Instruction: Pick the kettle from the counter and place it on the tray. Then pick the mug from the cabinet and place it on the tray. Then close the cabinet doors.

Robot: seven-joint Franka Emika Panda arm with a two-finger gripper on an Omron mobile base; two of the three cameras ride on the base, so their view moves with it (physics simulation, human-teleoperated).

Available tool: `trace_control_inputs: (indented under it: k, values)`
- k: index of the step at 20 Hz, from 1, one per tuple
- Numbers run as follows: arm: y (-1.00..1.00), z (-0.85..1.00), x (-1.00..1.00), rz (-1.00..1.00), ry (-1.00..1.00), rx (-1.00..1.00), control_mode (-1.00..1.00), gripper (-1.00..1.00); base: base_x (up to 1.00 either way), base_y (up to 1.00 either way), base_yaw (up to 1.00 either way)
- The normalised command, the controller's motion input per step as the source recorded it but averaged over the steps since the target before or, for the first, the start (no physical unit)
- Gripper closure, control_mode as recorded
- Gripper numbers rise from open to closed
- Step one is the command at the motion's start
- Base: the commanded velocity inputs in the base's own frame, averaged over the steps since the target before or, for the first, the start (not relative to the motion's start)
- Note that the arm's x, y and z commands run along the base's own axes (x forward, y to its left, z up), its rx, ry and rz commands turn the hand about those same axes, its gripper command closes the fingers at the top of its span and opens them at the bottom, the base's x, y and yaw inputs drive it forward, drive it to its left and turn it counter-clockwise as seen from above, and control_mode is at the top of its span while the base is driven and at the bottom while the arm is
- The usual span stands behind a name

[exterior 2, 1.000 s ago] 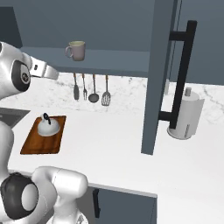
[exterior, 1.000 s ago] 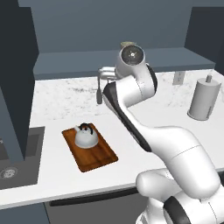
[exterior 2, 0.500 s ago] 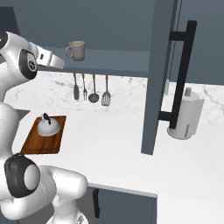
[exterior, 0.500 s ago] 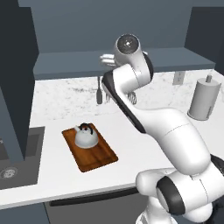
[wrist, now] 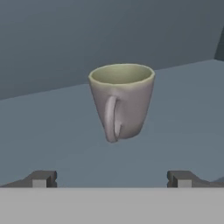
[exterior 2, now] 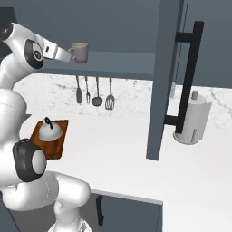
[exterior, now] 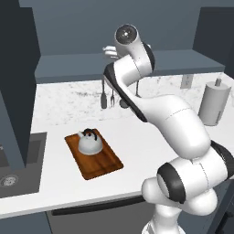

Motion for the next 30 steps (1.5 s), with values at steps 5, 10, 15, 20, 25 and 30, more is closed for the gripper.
trace_control_inputs:
  k: [5,10,15,20,25,30]
  values:
    - [-0.06,0.01,0.26,-0.08,0.00,-0.03,-1.00,-1.00,0.00,0.00,0.00]
    - [-0.11,-0.01,0.29,-0.07,0.00,0.00,-1.00,-1.00,0.00,0.00,0.00]
    - [-0.11,-0.01,0.29,-0.05,0.00,0.00,-1.00,-1.00,0.00,0.00,0.00]
    - [-0.03,0.00,0.15,-0.05,0.00,0.00,-1.00,-1.00,0.00,0.00,0.00]
    - [0.00,-0.01,0.01,-0.06,0.00,0.00,-1.00,-1.00,0.00,0.00,0.00]
    - [0.00,-0.05,0.01,-0.06,0.00,0.00,-1.00,-1.00,0.00,0.00,0.00]
